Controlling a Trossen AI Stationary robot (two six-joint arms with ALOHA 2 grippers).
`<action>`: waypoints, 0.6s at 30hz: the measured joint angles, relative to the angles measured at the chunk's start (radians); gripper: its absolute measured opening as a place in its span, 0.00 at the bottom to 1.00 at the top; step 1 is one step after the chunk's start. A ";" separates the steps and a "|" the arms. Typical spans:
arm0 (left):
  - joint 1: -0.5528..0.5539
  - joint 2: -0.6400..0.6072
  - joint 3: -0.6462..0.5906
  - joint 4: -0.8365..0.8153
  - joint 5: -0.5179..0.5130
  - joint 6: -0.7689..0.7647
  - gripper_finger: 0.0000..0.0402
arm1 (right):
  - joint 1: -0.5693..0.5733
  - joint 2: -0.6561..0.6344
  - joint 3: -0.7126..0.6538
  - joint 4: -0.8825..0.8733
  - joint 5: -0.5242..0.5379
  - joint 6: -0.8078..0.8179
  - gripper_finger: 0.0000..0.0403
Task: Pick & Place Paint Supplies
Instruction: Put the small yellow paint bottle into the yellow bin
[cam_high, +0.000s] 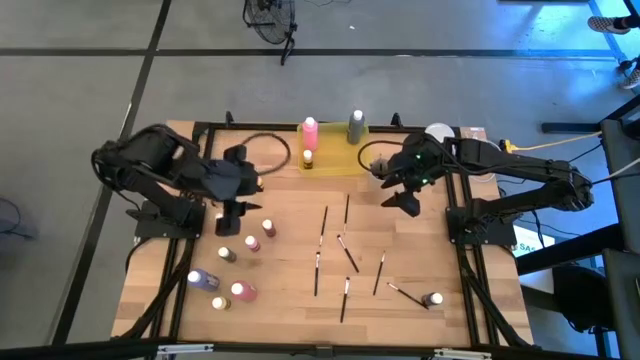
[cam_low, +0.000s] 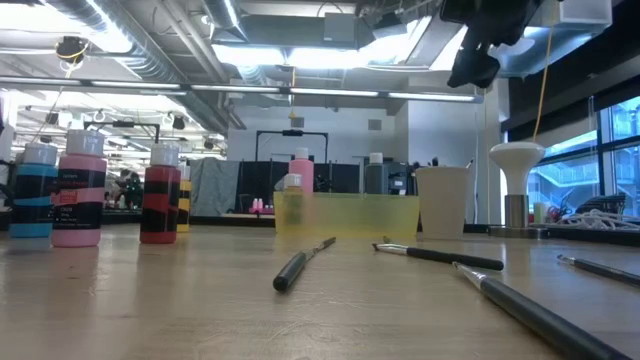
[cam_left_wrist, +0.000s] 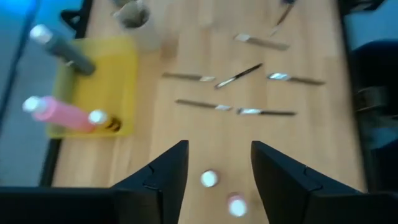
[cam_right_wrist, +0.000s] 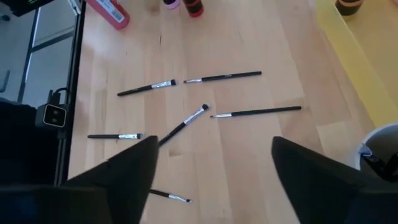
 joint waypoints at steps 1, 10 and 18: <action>-0.004 -0.002 -0.030 -0.002 -0.020 -0.002 0.44 | 0.006 0.000 0.000 0.006 0.004 0.001 0.82; -0.008 -0.013 -0.301 0.101 0.012 -0.008 0.45 | 0.051 0.000 0.000 0.048 0.003 0.009 0.89; -0.008 -0.012 -0.461 0.153 0.112 0.020 0.45 | 0.069 0.001 0.000 0.046 0.003 0.052 0.89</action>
